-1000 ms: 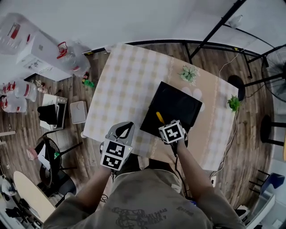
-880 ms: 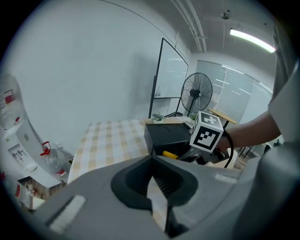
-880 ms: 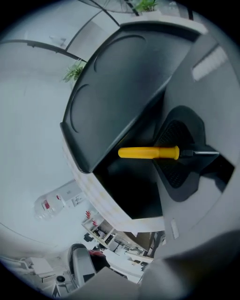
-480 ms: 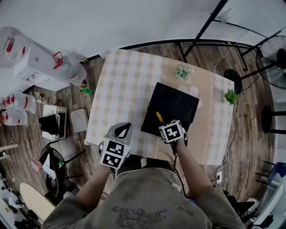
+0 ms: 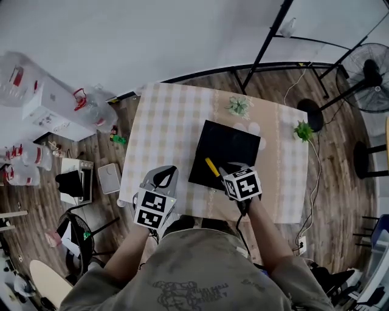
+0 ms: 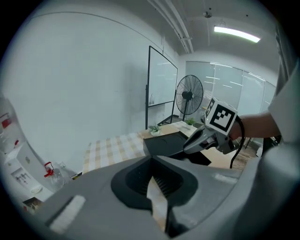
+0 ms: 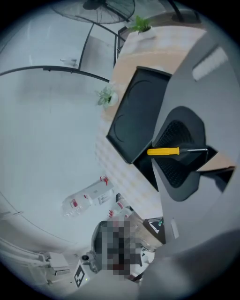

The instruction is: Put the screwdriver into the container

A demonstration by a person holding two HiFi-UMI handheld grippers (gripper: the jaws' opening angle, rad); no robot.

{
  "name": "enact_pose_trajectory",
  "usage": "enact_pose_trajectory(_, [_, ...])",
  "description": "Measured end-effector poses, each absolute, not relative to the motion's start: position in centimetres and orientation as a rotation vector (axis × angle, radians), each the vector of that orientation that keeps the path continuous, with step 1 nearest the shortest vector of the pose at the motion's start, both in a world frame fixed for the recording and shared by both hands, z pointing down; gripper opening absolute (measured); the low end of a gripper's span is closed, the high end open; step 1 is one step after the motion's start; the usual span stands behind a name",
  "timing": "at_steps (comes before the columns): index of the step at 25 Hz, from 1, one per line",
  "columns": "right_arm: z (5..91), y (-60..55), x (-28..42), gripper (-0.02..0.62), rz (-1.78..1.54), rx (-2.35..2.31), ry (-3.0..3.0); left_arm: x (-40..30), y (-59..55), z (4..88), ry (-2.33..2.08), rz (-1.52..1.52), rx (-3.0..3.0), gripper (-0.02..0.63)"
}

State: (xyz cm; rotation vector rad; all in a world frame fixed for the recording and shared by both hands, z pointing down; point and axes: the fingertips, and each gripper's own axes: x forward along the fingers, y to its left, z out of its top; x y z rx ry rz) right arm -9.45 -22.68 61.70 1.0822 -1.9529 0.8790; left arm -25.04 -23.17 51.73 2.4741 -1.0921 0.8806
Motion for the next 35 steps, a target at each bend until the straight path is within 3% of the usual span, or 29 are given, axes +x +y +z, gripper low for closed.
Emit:
enact_pose_trajectory(9, [48.0, -24.6, -9.2, 0.028, 0.734, 1.325, -2.271, -24.4, -24.9, 44.8, -1.174, 0.755, 2.611, 0.001])
enact_pose_trajectory(21, [33.1, -23.2, -8.4, 0.028, 0.475, 1.525, -2.641, -24.7, -25.4, 31.8, -1.323, 0.397, 2.799, 0.001])
enact_pose_trajectory(35, [26.3, -19.2, -7.5, 0.026, 0.316, 1.582, -2.718, -25.3, -23.0, 27.0, -1.342, 0.278, 2.840, 0.001])
